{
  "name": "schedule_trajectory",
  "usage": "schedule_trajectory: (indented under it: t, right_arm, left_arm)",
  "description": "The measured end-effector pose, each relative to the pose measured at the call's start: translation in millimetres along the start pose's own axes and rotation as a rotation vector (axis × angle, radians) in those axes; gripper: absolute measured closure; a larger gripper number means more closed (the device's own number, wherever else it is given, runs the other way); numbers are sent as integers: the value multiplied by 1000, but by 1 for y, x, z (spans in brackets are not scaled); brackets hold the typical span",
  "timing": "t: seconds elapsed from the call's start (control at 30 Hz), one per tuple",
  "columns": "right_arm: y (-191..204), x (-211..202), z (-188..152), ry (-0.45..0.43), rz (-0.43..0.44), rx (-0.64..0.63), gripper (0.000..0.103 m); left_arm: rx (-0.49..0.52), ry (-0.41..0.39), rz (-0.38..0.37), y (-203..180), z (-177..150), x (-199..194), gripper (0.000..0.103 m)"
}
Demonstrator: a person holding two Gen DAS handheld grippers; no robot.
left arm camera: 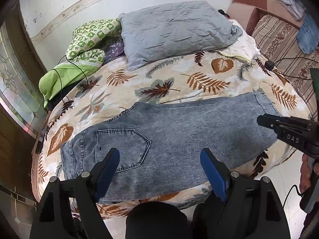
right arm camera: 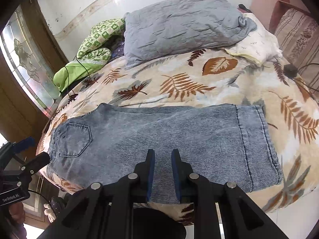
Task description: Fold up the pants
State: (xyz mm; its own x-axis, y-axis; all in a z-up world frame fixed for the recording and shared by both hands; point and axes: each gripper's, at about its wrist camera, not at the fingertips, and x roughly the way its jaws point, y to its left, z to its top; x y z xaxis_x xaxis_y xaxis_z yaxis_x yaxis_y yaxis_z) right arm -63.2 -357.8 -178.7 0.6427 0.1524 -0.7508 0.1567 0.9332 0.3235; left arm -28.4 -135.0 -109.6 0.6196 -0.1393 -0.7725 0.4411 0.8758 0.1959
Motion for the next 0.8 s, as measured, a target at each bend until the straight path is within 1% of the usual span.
schedule_trajectory:
  t: [0.1,0.2,0.27,0.3,0.33,0.37,0.4,0.43,0.53,0.6,0.7,0.8]
  right_arm:
    - [-12,-7,-1,-19,0,16,83]
    - [-36,-20,-5,-57,4,57,83]
    - [-58,-29,-12,-72,-29,93,81]
    - [-68,-33,-16,-77,-40,113,73]
    - [-83,-38,-23,-87,-51,147,59]
    - [-97,-44,-29,-104,-62,188,48]
    - [-109,-49,-34,-122,-71,221,35]
    - [-123,-55,-42,-138,-77,258,34]
    - [-156,-60,-59,-131,-73,342,34]
    - [-171,-60,-66,-132,-54,392,34]
    - [-185,-53,-71,-131,15,451,34]
    - [-188,-36,-76,-102,94,487,34]
  left_arm:
    - [31,3,-3,-9,1,3,20]
    - [86,24,-15,-26,2,15,20]
    - [120,43,-30,-38,3,26,20]
    - [137,62,-38,-46,4,34,20]
    - [149,82,-40,-53,5,41,20]
    - [157,101,-46,-58,5,47,20]
    - [164,121,-61,-64,6,53,20]
    - [169,146,-78,-71,8,61,20]
    - [186,192,-103,-88,10,79,20]
    - [197,214,-104,-102,15,91,20]
    - [189,227,-96,-113,21,104,20]
    - [169,231,-94,-116,25,114,20]
